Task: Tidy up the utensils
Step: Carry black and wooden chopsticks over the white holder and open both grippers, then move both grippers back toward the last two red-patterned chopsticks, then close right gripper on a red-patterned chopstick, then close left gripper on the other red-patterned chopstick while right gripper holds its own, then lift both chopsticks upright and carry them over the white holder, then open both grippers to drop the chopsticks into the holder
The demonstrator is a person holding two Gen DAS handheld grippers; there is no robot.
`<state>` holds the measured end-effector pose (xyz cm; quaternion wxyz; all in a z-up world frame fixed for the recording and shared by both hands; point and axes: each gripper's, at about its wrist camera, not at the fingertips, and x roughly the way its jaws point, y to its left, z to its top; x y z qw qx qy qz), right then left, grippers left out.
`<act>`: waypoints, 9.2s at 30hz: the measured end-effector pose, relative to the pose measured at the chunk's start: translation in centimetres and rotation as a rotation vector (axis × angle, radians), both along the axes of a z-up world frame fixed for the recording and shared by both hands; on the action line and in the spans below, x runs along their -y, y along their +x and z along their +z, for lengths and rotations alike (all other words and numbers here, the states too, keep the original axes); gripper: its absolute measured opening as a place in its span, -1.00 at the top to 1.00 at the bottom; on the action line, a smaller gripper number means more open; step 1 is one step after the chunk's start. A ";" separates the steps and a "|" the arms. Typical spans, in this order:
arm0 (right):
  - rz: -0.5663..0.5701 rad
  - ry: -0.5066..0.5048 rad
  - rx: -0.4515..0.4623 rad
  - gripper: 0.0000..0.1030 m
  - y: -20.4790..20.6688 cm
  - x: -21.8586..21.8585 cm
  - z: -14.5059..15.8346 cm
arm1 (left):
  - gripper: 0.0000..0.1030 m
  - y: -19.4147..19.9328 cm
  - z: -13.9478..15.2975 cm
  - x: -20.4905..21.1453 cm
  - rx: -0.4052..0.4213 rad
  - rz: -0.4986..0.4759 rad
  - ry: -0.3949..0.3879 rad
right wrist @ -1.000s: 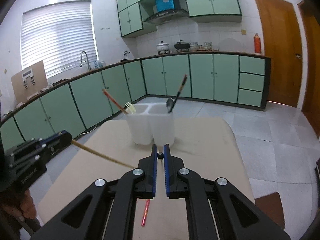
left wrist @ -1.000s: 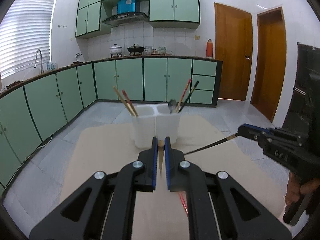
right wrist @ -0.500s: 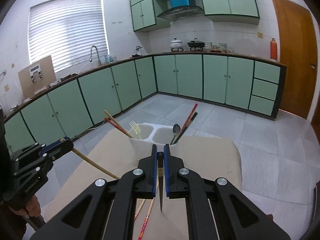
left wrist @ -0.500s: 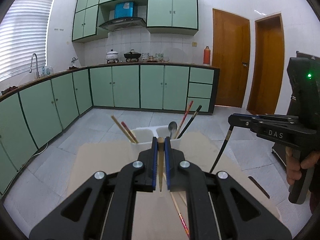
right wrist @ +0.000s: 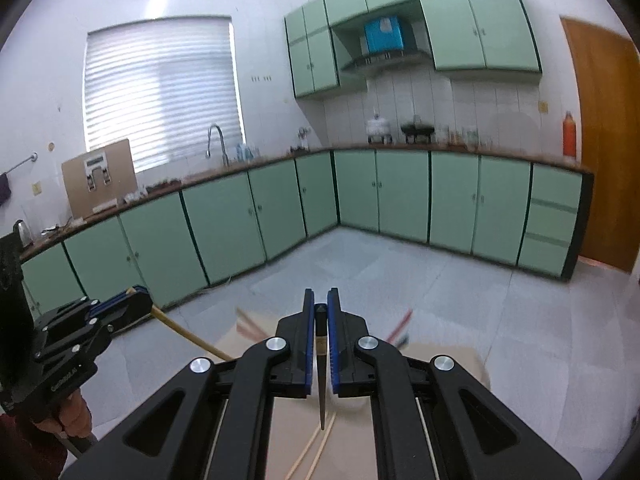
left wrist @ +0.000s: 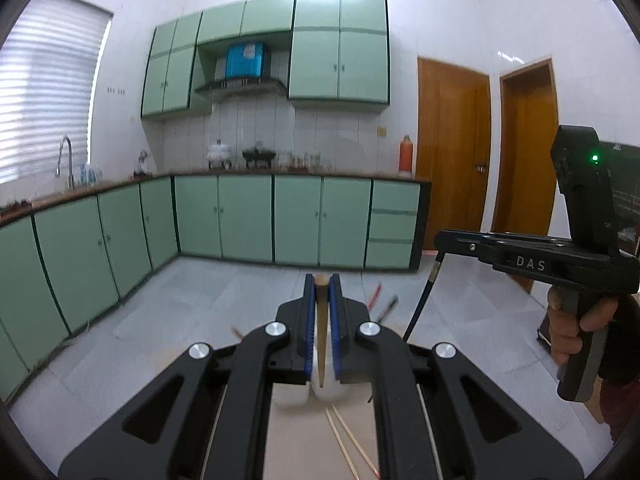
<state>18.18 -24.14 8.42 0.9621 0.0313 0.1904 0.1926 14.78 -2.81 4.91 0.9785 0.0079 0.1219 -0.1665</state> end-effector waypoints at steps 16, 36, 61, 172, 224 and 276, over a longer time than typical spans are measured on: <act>-0.083 -0.015 0.017 0.88 10.1 -1.8 -2.5 | 0.89 10.9 -2.3 1.5 -0.011 0.085 0.013; -0.149 -0.042 0.025 0.03 5.7 -0.1 -5.8 | 0.17 9.0 -4.5 -0.7 -0.057 0.121 0.009; -0.227 -0.034 -0.035 -0.71 -9.0 -0.5 -15.1 | -0.56 -4.0 -12.8 -1.4 -0.157 0.176 0.054; -0.255 -0.082 -0.292 0.89 -13.5 -2.0 -27.4 | 0.90 -6.6 -24.9 5.0 -0.483 0.080 0.152; -0.052 -0.092 -0.112 0.89 -8.1 -1.0 -8.6 | 0.90 -5.2 -7.8 1.6 -0.249 0.016 0.092; -0.082 -0.043 0.013 0.89 11.1 -2.7 -4.6 | 0.90 15.6 -3.7 1.8 -0.082 0.117 0.005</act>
